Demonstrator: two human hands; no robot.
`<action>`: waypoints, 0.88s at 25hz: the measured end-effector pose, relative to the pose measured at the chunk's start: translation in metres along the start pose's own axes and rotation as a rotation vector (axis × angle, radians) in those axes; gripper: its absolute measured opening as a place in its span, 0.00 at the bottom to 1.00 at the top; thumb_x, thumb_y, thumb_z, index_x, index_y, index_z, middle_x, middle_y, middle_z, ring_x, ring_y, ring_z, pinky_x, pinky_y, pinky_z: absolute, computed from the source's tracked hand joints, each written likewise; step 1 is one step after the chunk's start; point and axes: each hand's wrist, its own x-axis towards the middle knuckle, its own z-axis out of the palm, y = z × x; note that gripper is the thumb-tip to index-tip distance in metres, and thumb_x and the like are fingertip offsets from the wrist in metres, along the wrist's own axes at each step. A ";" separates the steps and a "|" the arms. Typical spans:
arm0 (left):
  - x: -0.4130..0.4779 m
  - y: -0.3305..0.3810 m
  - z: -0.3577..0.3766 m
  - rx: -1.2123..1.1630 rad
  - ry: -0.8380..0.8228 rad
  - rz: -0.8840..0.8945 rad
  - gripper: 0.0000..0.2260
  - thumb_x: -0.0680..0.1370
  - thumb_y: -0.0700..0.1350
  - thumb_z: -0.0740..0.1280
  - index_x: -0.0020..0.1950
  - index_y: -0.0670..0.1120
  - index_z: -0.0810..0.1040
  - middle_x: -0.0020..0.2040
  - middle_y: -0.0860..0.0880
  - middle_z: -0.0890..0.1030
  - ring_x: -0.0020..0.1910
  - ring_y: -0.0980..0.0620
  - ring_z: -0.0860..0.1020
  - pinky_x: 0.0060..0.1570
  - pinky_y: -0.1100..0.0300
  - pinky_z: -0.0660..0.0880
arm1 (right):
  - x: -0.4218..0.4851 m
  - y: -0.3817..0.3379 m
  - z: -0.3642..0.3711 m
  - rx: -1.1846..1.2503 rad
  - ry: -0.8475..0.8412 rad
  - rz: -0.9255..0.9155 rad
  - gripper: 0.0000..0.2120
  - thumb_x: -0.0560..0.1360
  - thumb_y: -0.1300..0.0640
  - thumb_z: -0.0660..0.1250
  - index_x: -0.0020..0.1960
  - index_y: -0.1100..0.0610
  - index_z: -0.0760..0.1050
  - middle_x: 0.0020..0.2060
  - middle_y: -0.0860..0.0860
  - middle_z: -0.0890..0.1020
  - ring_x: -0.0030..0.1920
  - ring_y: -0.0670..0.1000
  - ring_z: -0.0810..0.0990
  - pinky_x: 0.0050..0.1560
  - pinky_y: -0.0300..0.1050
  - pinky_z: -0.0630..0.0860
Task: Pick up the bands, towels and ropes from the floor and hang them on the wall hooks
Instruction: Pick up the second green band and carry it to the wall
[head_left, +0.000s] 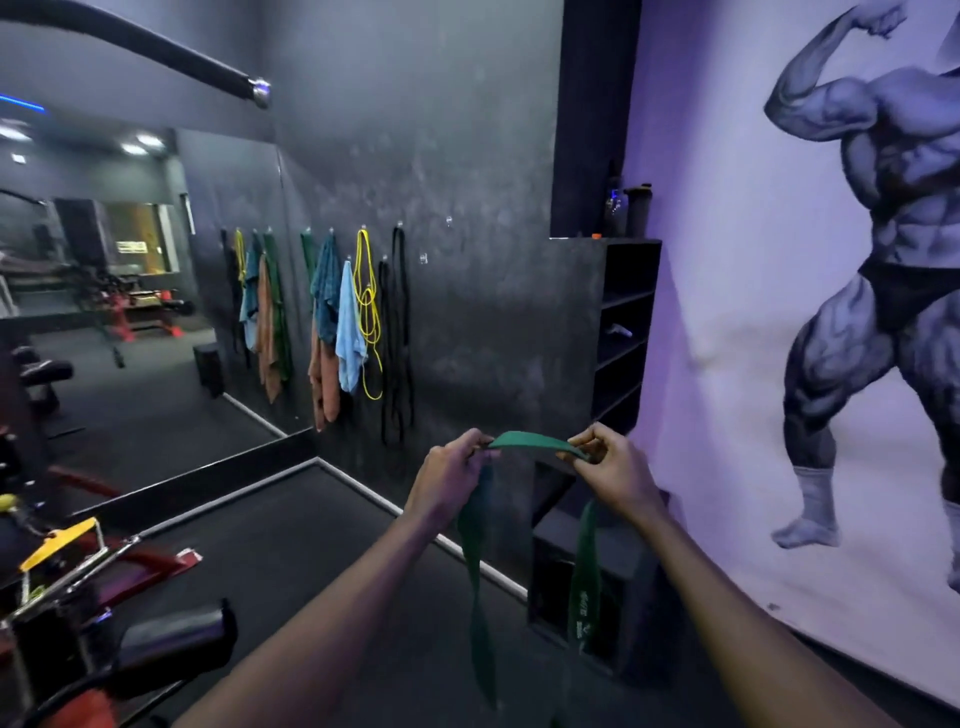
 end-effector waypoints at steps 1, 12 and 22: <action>0.019 -0.012 0.004 0.027 0.015 0.022 0.06 0.78 0.51 0.67 0.54 0.55 0.79 0.44 0.53 0.85 0.43 0.51 0.82 0.44 0.54 0.77 | 0.023 0.006 0.010 0.005 -0.008 -0.011 0.09 0.68 0.53 0.79 0.41 0.48 0.79 0.35 0.44 0.84 0.36 0.39 0.80 0.38 0.33 0.74; 0.253 -0.179 0.034 0.196 0.126 0.103 0.13 0.79 0.50 0.67 0.62 0.51 0.81 0.54 0.51 0.85 0.52 0.53 0.83 0.47 0.60 0.76 | 0.292 0.046 0.145 -0.070 -0.082 -0.189 0.07 0.66 0.49 0.77 0.39 0.49 0.80 0.36 0.45 0.83 0.38 0.43 0.79 0.37 0.38 0.73; 0.482 -0.320 0.055 0.158 0.213 0.074 0.11 0.77 0.48 0.70 0.59 0.50 0.83 0.49 0.54 0.86 0.45 0.60 0.83 0.45 0.64 0.77 | 0.531 0.104 0.292 -0.015 -0.078 -0.250 0.09 0.65 0.46 0.75 0.38 0.50 0.78 0.33 0.44 0.81 0.36 0.43 0.79 0.34 0.37 0.72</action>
